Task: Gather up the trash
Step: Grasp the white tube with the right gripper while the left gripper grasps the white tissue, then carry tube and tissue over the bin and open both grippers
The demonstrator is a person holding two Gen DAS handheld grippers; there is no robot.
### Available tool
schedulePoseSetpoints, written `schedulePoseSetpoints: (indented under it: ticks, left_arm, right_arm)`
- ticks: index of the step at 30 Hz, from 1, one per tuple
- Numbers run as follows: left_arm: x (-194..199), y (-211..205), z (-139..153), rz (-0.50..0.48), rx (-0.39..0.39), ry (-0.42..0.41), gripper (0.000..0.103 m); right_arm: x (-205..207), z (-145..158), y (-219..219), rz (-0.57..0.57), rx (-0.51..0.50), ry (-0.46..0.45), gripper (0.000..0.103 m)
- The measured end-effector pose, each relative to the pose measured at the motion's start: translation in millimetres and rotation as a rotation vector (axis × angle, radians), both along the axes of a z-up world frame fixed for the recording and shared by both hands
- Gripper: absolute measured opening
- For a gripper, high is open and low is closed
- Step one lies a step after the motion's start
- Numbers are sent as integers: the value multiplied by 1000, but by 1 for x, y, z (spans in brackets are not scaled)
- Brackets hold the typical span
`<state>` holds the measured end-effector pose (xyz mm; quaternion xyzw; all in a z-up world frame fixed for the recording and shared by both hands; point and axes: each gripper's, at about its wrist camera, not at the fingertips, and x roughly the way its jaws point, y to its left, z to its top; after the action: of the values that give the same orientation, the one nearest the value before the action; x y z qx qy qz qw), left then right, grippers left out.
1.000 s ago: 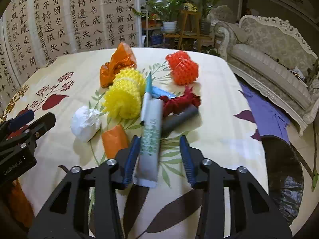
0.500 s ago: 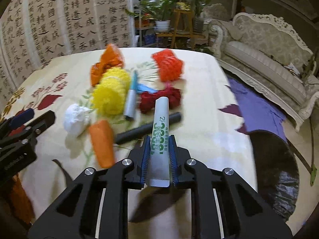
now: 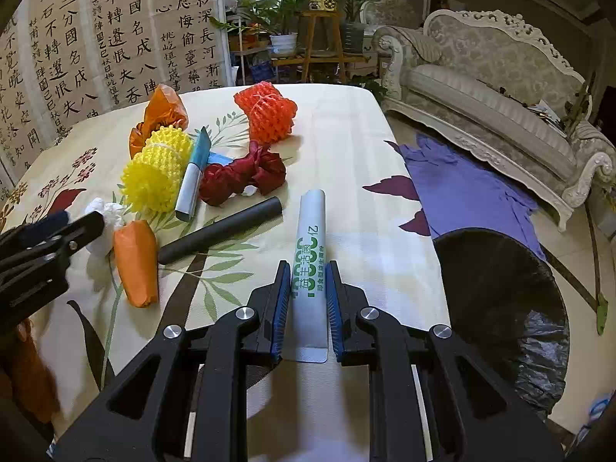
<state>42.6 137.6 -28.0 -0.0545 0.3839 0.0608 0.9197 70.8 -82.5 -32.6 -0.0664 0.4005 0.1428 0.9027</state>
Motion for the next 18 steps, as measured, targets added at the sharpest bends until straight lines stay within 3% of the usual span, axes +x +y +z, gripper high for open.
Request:
schedulePoseSetpoints:
  ticks: [5,18]
  left_arm:
    - [-3,-5,-1,-53,-26,-4,29]
    - [-30,-19,27,-70,-46,-102,27]
  right_arm:
    - [1,-1,0,1,7,6,19]
    - [-17,18,-23,-32,29,-61,19]
